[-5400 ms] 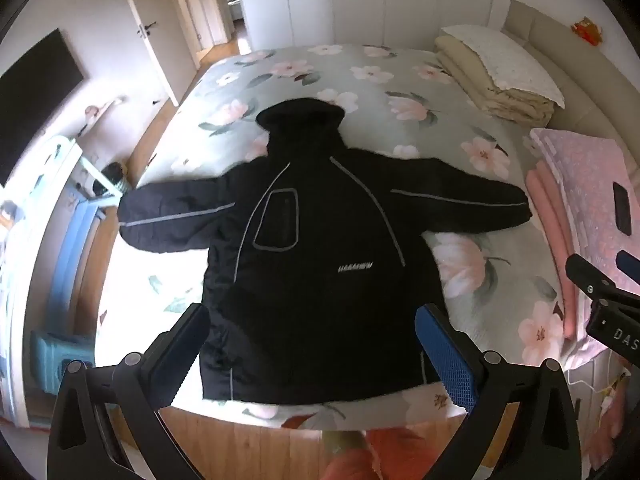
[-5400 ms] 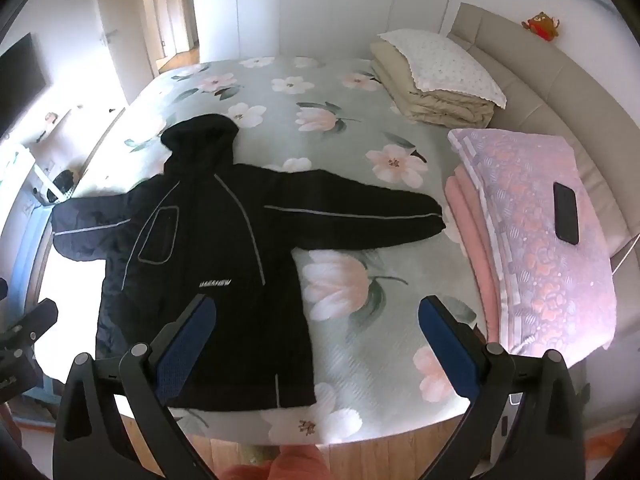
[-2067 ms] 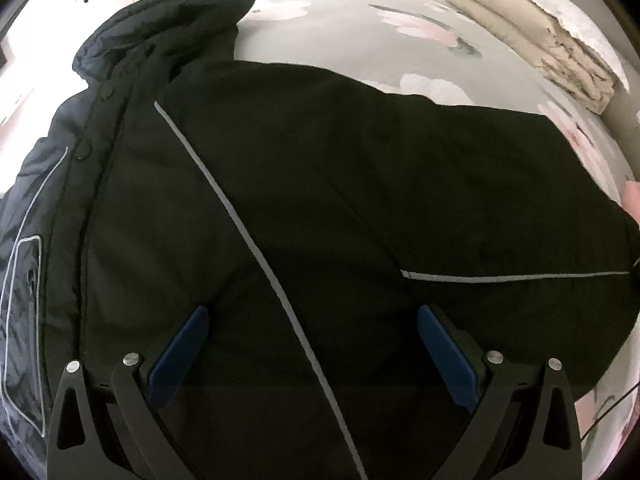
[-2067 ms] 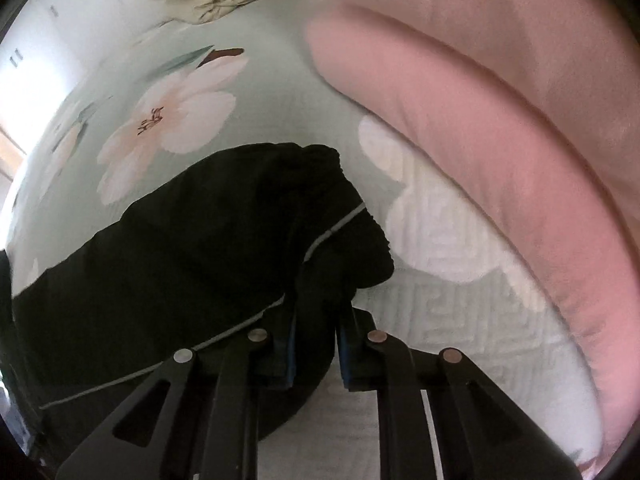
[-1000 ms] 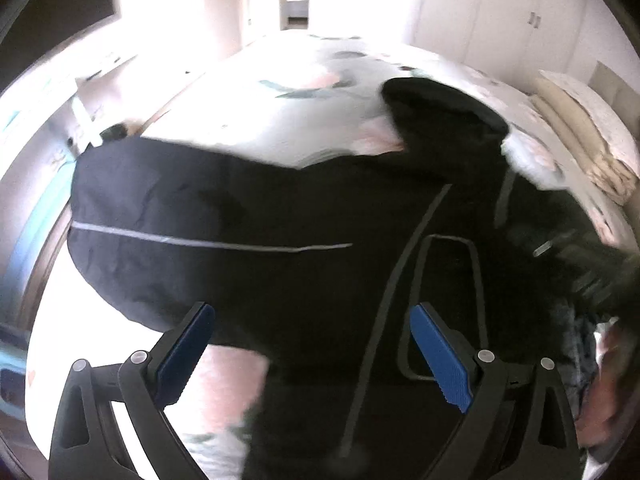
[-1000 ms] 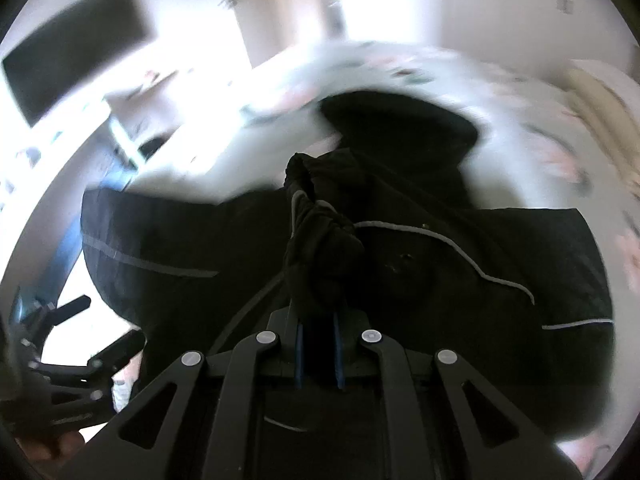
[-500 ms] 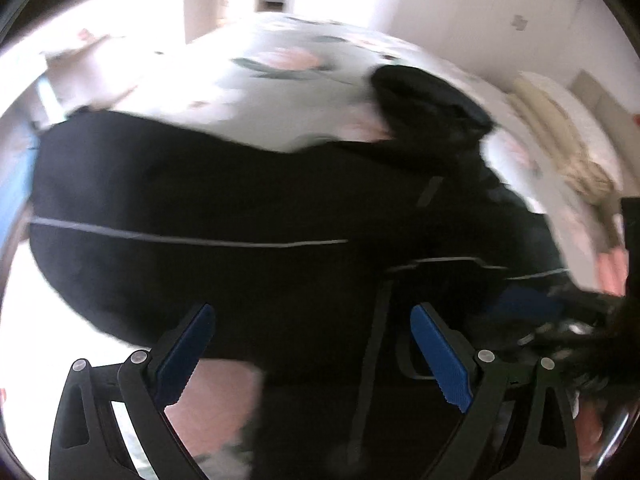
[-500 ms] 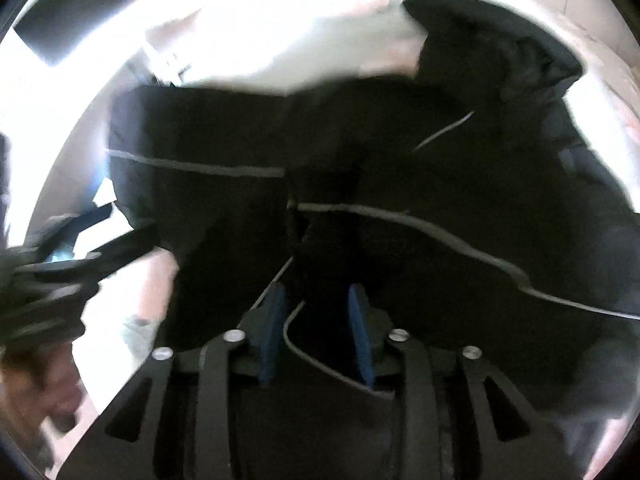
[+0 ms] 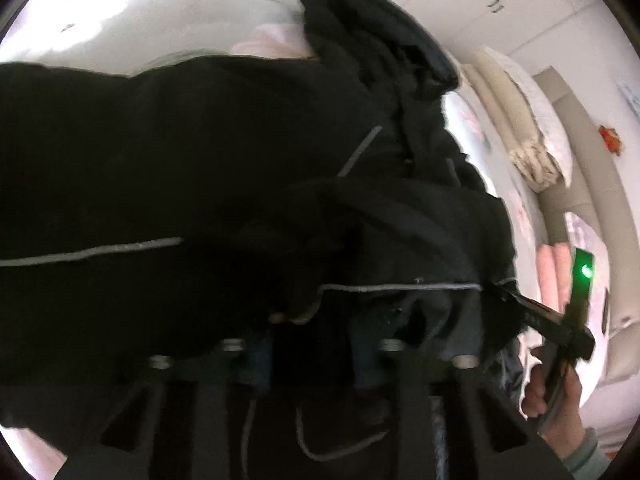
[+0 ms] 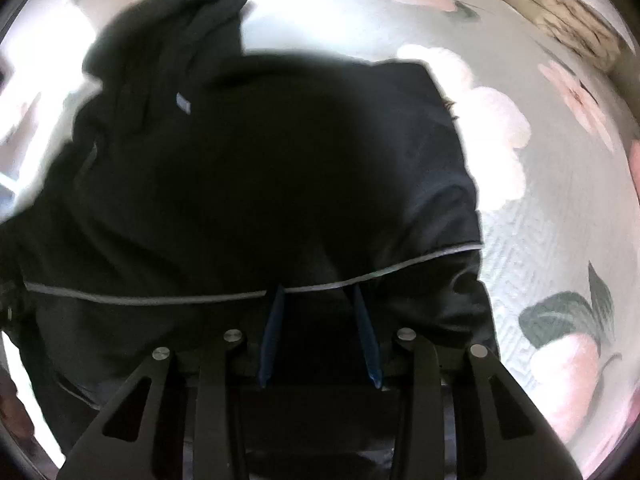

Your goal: Fold large clothes

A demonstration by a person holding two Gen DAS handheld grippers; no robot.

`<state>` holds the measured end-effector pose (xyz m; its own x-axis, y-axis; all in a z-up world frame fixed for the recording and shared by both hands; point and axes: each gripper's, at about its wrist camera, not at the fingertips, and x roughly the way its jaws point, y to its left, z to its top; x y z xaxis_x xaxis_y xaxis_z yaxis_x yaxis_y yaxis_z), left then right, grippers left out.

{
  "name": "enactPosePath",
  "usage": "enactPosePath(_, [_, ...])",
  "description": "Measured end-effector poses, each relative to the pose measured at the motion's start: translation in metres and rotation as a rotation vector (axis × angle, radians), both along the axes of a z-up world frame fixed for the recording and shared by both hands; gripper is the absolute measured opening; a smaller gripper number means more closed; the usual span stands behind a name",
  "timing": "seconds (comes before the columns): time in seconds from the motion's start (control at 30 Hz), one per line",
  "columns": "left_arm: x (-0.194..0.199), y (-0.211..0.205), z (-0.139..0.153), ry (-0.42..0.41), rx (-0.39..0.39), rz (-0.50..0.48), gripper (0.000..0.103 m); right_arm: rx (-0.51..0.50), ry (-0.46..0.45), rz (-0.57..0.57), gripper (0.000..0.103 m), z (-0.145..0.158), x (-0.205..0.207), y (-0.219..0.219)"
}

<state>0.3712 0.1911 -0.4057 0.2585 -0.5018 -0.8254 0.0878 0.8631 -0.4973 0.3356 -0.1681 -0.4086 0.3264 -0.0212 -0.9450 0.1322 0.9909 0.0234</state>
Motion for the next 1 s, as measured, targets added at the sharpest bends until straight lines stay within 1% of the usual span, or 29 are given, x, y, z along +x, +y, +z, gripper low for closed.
enactPosePath(0.03, [0.001, 0.003, 0.002, -0.014, -0.02, 0.001, 0.02, -0.021, 0.003, 0.013, 0.04, 0.001, 0.001, 0.002])
enactPosePath(0.07, [0.004, 0.009, 0.012, -0.039, -0.048, 0.011, 0.02, -0.019, 0.007, 0.017, 0.04, 0.002, 0.001, 0.0])
enactPosePath(0.13, [0.005, 0.017, 0.035, -0.087, -0.092, 0.02, 0.019, 0.041, 0.009, 0.017, 0.04, 0.008, 0.001, -0.006])
enactPosePath(0.17, [0.006, 0.026, 0.054, -0.133, -0.106, 0.031, 0.019, 0.076, 0.0, 0.022, 0.04, 0.014, 0.0, -0.007])
enactPosePath(0.23, [0.01, 0.038, 0.073, -0.181, -0.105, 0.043, 0.019, 0.097, -0.033, 0.04, 0.04, 0.028, 0.0, -0.006])
enactPosePath(0.27, [0.013, 0.047, 0.078, -0.188, -0.102, 0.046, 0.02, 0.098, -0.052, 0.053, 0.044, 0.035, 0.0, -0.002])
enactPosePath(0.3, [0.017, 0.055, 0.077, -0.177, -0.089, 0.044, 0.024, 0.102, -0.063, 0.06, 0.045, 0.039, 0.001, 0.001])
enactPosePath(0.33, [0.021, 0.061, 0.071, -0.155, -0.066, 0.041, 0.03, 0.112, -0.065, 0.065, 0.049, 0.041, 0.001, 0.005])
enactPosePath(0.37, [0.024, 0.066, 0.059, -0.113, -0.04, 0.033, 0.033, 0.129, -0.061, 0.072, 0.051, 0.037, 0.004, 0.008])
enactPosePath(0.4, [0.027, 0.07, 0.042, -0.061, 0.001, 0.024, 0.036, 0.126, -0.051, 0.074, 0.051, 0.03, 0.005, 0.008])
enactPosePath(0.43, [0.027, 0.07, 0.028, -0.017, 0.049, 0.012, 0.037, 0.112, -0.033, 0.073, 0.051, 0.021, 0.009, 0.015])
enactPosePath(0.47, [0.026, 0.068, 0.013, 0.024, 0.099, -0.011, 0.037, 0.088, 0.009, 0.069, 0.051, 0.006, 0.014, 0.017])
enactPosePath(0.5, [0.023, 0.069, 0.007, 0.029, 0.103, -0.021, 0.038, 0.075, 0.041, 0.068, 0.051, -0.002, 0.017, 0.025])
enactPosePath(0.53, [0.019, 0.071, 0.009, 0.014, 0.091, -0.016, 0.042, 0.064, 0.047, 0.073, 0.052, -0.012, 0.018, 0.023])
enactPosePath(0.57, [0.015, 0.073, 0.012, 0.007, 0.091, -0.008, 0.044, 0.048, 0.03, 0.083, 0.053, -0.013, 0.017, 0.023])
enactPosePath(0.6, [0.011, 0.075, 0.018, 0.0, 0.124, 0.006, 0.045, 0.032, 0.027, 0.092, 0.053, -0.013, 0.017, 0.022])
enactPosePath(0.63, [0.007, 0.078, 0.025, -0.019, 0.172, 0.021, 0.045, 0.033, 0.03, 0.09, 0.052, -0.011, 0.016, 0.02])
enactPosePath(0.67, [0.003, 0.081, 0.031, -0.038, 0.199, 0.028, 0.045, 0.039, 0.035, 0.087, 0.052, -0.01, 0.015, 0.018])
enactPosePath(0.7, [-0.001, 0.082, 0.043, -0.066, 0.215, 0.032, 0.045, 0.044, 0.05, 0.082, 0.052, -0.008, 0.016, 0.013])
enactPosePath(0.73, [-0.003, 0.09, 0.049, -0.076, 0.208, 0.028, 0.046, 0.038, 0.06, 0.08, 0.052, -0.005, 0.018, 0.01])
enactPosePath(0.77, [-0.005, 0.085, 0.062, -0.095, 0.181, 0.01, 0.046, 0.029, 0.056, 0.081, 0.052, 0.001, 0.019, 0.011])
enactPosePath(0.8, [-0.007, 0.078, 0.069, -0.114, 0.16, -0.011, 0.048, 0.027, 0.034, 0.093, 0.052, 0.01, 0.022, 0.016])
enactPosePath(0.83, [-0.008, 0.066, 0.079, -0.143, 0.133, -0.044, 0.056, 0.028, 0.01, 0.106, 0.052, 0.019, 0.021, 0.021])
enactPosePath(0.9, [-0.006, 0.039, 0.09, -0.183, 0.089, -0.102, 0.066, 0.036, -0.041, 0.136, 0.052, 0.037, 0.02, 0.034])
enactPosePath(0.93, [-0.004, 0.021, 0.09, -0.194, 0.066, -0.138, 0.066, 0.046, -0.05, 0.148, 0.052, 0.04, 0.021, 0.04])
enactPosePath(1.0, [0.0, -0.01, 0.076, -0.183, 0.076, -0.181, 0.066, 0.062, -0.053, 0.171, 0.052, 0.037, 0.03, 0.06])
